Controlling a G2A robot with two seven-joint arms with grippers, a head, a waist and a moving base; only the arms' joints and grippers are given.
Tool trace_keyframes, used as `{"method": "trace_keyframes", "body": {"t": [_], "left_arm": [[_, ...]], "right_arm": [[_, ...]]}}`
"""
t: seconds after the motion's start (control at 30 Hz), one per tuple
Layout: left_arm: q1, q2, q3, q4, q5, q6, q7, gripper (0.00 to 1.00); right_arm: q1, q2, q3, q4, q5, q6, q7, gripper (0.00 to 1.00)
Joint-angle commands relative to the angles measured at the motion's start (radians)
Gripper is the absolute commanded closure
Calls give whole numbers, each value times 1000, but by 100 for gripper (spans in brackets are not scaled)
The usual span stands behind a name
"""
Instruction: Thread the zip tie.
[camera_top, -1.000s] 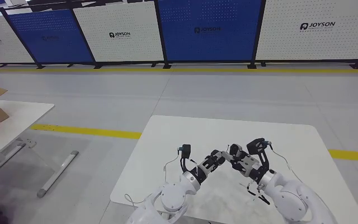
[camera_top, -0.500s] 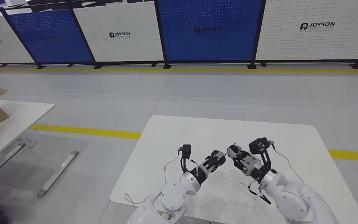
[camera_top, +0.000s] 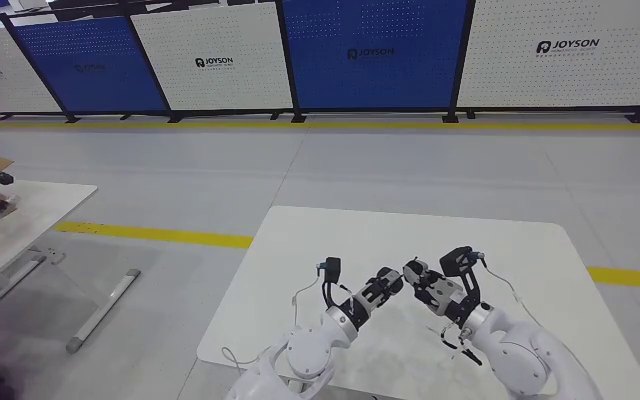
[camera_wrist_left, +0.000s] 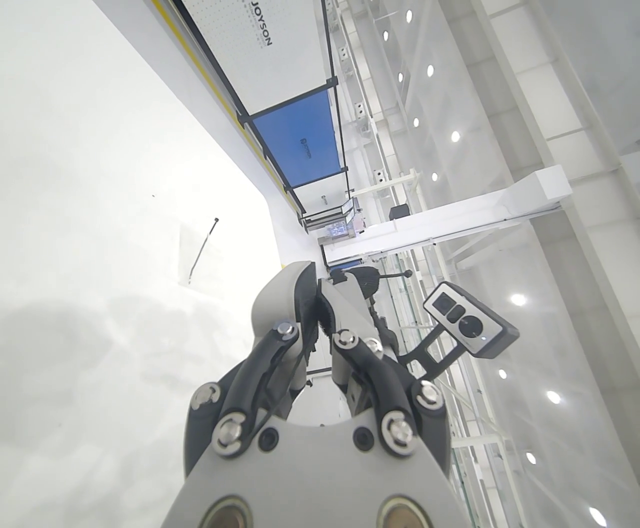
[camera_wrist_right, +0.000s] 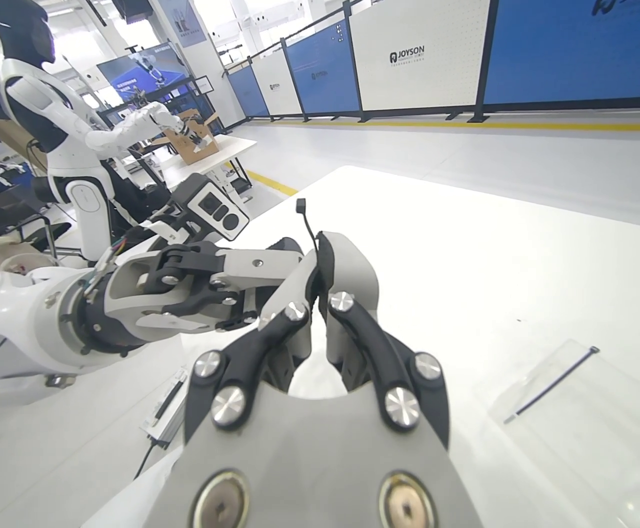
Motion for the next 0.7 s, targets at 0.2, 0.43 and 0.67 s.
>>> {"method": "trace_keyframes", "body": {"t": [0.2, 0.43, 0.67], "left_arm": [[-3, 0, 8, 4, 24, 14, -1, 62], [-3, -1, 9, 2, 23, 10, 5, 59], [6, 2, -8, -6, 23, 2, 13, 94]], "right_arm": [[-1, -1, 4, 2, -2, 0, -6, 100], [-3, -2, 12, 11, -4, 1, -8, 100], [-6, -2, 24, 12, -6, 2, -10, 100]]}}
